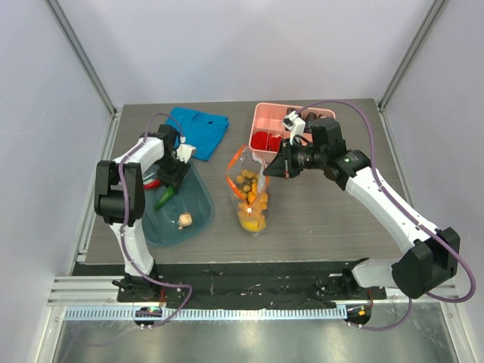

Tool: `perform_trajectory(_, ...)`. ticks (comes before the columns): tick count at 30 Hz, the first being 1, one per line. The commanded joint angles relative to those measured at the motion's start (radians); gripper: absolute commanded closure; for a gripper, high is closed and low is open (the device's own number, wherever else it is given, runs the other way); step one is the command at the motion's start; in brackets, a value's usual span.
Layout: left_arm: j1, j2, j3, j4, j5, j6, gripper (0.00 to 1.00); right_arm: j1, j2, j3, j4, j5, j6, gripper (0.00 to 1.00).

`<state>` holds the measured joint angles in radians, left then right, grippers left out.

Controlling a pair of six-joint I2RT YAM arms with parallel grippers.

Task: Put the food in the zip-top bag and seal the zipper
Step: Pick up the fake vegetable from the bin, then place the fake vegetable in the zipper food storage bag.

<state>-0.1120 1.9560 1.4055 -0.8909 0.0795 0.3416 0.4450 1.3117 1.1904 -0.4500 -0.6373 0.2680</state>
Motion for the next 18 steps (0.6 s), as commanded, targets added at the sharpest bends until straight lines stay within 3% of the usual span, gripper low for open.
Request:
perform_trajectory(1, -0.003, -0.037, 0.026, -0.013, 0.008, -0.023, 0.69, -0.002, -0.02, 0.0, 0.025, 0.004, -0.016, 0.99)
perform_trajectory(4, -0.005, -0.124, 0.059, -0.055, 0.058, -0.061, 0.88, -0.002, -0.023, -0.003, 0.025, 0.004, -0.012, 0.99)
perform_trajectory(9, -0.014, -0.326, 0.286, -0.102, 0.256, -0.225, 0.99, -0.002, -0.029, -0.014, 0.027, 0.005, -0.01, 0.99)
perform_trajectory(14, -0.138, -0.382, 0.502, 0.05, 0.324, -0.555, 0.96, -0.002, -0.037, -0.006, 0.024, 0.011, -0.01, 0.99)
perform_trajectory(18, -0.277, -0.471, 0.402, 0.338, 0.298, -0.766, 0.95, -0.003, -0.046, -0.012, 0.017, 0.011, -0.006, 0.99)
